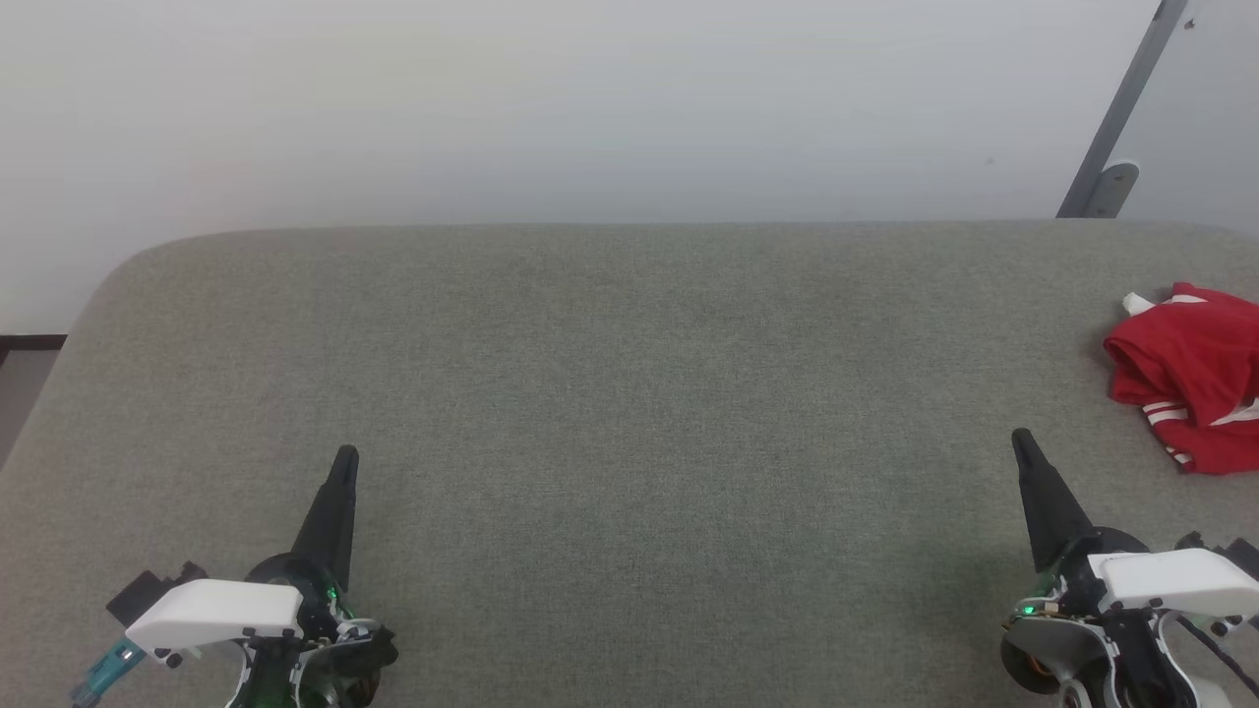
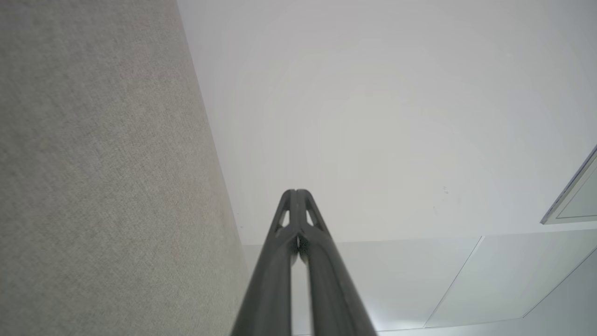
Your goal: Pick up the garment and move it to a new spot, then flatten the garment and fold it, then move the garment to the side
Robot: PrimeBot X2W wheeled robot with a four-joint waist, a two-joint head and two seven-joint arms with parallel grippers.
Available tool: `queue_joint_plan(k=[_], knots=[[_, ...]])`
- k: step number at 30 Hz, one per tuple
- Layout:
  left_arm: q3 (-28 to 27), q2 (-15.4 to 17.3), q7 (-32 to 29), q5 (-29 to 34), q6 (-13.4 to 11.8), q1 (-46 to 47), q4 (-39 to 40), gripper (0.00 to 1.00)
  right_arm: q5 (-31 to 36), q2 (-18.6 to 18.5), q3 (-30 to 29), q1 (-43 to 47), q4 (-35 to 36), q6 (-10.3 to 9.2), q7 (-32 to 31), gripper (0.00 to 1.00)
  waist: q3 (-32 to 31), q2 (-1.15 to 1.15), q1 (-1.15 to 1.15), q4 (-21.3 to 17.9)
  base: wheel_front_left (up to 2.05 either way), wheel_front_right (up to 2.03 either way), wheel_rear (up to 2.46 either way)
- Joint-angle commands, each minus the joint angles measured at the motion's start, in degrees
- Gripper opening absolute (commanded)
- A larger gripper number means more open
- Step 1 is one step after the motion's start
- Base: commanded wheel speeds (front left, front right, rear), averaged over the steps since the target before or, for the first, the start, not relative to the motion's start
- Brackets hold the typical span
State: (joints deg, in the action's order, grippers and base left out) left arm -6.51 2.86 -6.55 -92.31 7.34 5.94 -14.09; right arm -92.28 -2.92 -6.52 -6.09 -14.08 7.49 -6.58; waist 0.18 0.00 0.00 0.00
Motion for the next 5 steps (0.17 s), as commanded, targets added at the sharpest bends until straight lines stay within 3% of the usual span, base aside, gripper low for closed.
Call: queue_joint_plan(k=[1,5], knots=[[0.02,-0.10,-0.16,-0.20,0.27,0.66,0.02,0.00,-0.26,0.17,-0.03,-0.28,0.11,0.00,-0.12,0.00,0.00,0.00,0.00,0.00,0.00,0.00,0.00],[0.02,-0.10,-0.16,-0.20,0.27,0.66,0.02,0.00,-0.26,0.17,-0.03,-0.28,0.10,0.00,-0.12,0.00,0.00,0.00,0.00,0.00,0.00,0.00,0.00]])
